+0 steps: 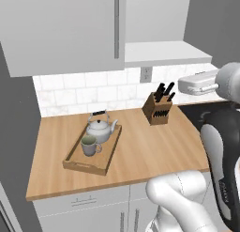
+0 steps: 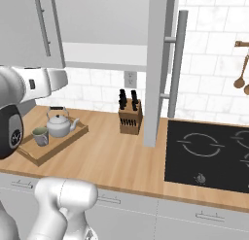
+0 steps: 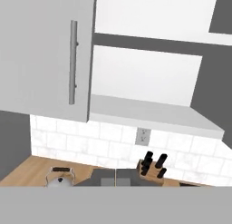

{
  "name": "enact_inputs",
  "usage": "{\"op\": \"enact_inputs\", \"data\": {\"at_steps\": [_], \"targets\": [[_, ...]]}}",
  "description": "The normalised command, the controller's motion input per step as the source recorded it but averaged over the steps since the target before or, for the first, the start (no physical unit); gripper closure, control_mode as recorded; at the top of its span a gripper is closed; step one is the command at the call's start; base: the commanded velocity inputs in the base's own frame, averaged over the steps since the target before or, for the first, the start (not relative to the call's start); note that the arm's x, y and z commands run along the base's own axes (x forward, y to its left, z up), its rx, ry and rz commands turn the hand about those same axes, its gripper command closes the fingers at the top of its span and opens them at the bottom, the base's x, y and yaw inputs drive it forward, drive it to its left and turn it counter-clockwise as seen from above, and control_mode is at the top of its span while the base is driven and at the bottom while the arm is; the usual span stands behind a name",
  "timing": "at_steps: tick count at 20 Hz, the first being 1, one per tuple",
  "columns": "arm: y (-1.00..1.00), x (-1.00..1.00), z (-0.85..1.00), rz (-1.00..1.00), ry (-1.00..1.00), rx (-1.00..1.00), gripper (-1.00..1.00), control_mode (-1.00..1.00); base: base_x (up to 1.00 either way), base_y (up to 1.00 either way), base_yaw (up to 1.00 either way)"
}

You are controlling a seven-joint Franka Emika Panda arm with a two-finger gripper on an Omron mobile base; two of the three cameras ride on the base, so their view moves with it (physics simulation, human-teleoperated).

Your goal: Pick the kettle from the counter and place it on the tray. Then pick the mug from the cabinet and place it on the tray. Then close the cabinet doors.

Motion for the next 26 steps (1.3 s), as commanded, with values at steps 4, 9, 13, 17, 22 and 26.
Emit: {"op": "enact_inputs", "data": {"at_steps": [4,9,13,17,22,26], "targets": [[-0.33,0.00,-0.04,0.05,0.00,0.01,1.00,-1.00,0.00,0.00,0.00],[-0.22,-0.24,-0.25,0.00,0.01,0.00,1.00,-1.00,0.00,0.00,0.00],[-0.28,-0.41,-0.07,0.00,0.01,0.00,1.00,-1.00,0.00,0.00,0.00],[-0.32,-0.51,-0.01,0.00,0.05,0.02,1.00,-1.00,0.00,0.00,0.00],[-0.40,-0.38,-0.10,0.00,0.07,0.03,1.00,-1.00,0.00,0.00,0.00],[-0.39,-0.30,-0.27,0.00,0.01,0.00,1.00,-1.00,0.00,0.00,0.00]]}}
